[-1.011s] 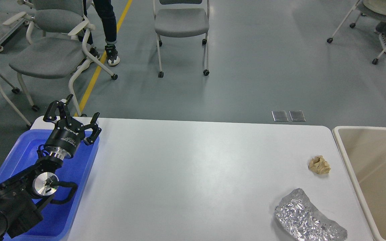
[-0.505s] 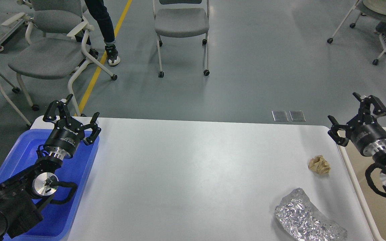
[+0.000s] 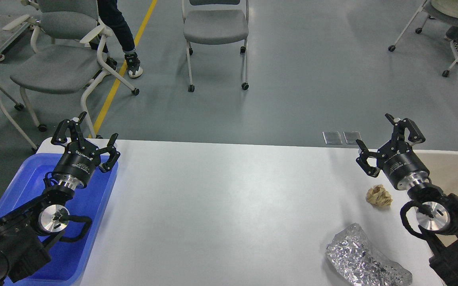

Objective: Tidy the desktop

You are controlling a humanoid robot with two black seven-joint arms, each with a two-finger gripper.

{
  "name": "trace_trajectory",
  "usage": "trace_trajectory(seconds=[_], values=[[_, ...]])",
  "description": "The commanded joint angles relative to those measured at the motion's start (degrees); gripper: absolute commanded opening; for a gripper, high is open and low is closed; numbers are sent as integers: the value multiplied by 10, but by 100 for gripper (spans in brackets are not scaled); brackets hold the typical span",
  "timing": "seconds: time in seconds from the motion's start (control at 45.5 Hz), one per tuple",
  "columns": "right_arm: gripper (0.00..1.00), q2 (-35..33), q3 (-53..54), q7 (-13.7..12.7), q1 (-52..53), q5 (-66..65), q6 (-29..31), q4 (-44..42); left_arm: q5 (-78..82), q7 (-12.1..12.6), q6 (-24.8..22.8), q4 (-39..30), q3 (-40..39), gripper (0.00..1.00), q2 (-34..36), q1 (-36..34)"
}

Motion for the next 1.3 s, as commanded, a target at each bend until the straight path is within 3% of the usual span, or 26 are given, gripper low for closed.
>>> trace_trajectory(seconds=[0.0, 0.44, 0.637, 0.791, 1.275], values=[[100, 10, 6, 7, -2, -2, 1, 0, -1, 0, 0, 0, 0, 98, 0, 0], [100, 34, 6, 14, -5, -1, -13, -8, 0, 0, 0, 0, 0, 98, 0, 0], [100, 39, 9, 107, 4, -3, -86, -27, 0, 0, 0, 0, 0, 98, 0, 0], [100, 40, 7, 145, -8, -3, -93, -25, 0, 0, 0, 0, 0, 98, 0, 0], [100, 31, -17, 147, -17, -3, -85, -22, 0, 0, 0, 0, 0, 98, 0, 0]])
